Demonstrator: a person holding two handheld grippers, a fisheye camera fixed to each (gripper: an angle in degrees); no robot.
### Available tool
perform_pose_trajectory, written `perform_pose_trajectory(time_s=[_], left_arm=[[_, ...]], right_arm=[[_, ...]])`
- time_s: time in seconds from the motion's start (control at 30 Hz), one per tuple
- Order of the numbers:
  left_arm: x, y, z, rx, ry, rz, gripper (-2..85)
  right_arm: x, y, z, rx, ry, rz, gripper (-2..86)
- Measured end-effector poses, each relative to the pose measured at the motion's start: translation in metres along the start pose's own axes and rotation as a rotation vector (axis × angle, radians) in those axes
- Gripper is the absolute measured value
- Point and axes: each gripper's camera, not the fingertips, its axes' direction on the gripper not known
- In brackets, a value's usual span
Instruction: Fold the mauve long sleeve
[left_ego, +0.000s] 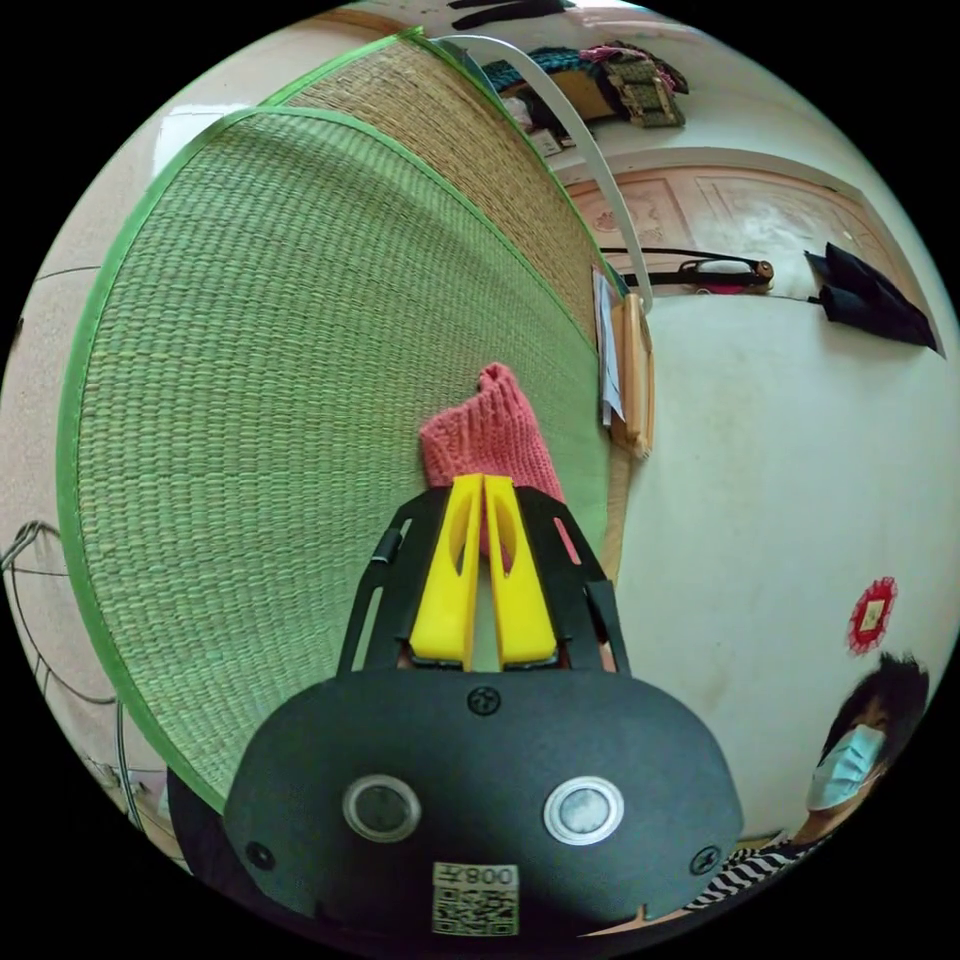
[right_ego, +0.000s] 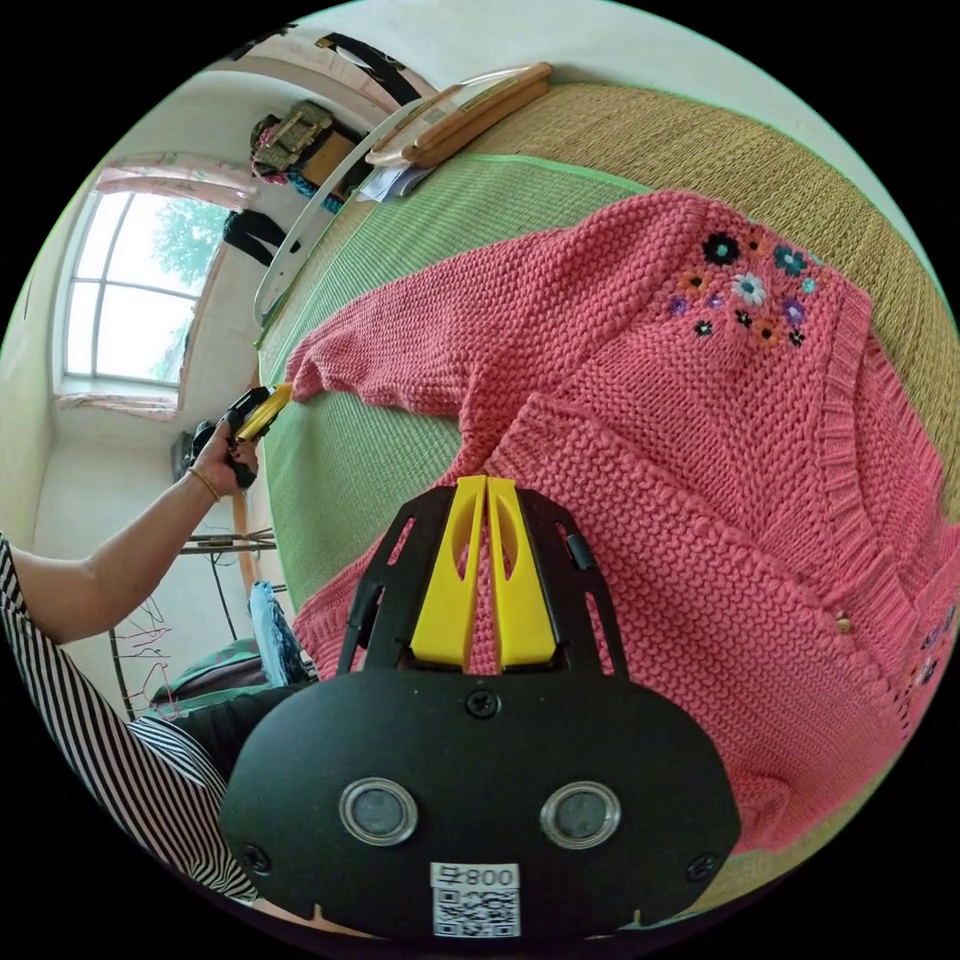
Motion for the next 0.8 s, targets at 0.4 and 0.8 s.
perform_pose_trajectory(time_s=[0.4,0.8], left_arm=[[0.0,0.02,0.001,-0.005,-0.043,-0.049,5.8],[0.17,0.147,0.074,-0.278,0.283,0.551,3.7]], right_arm=[[0.033,0.008,-0.007,0.027,-0.032,0.025,0.2],[0.101,0.051,-0.057,0.152,-0.177,0.092,1.4]])
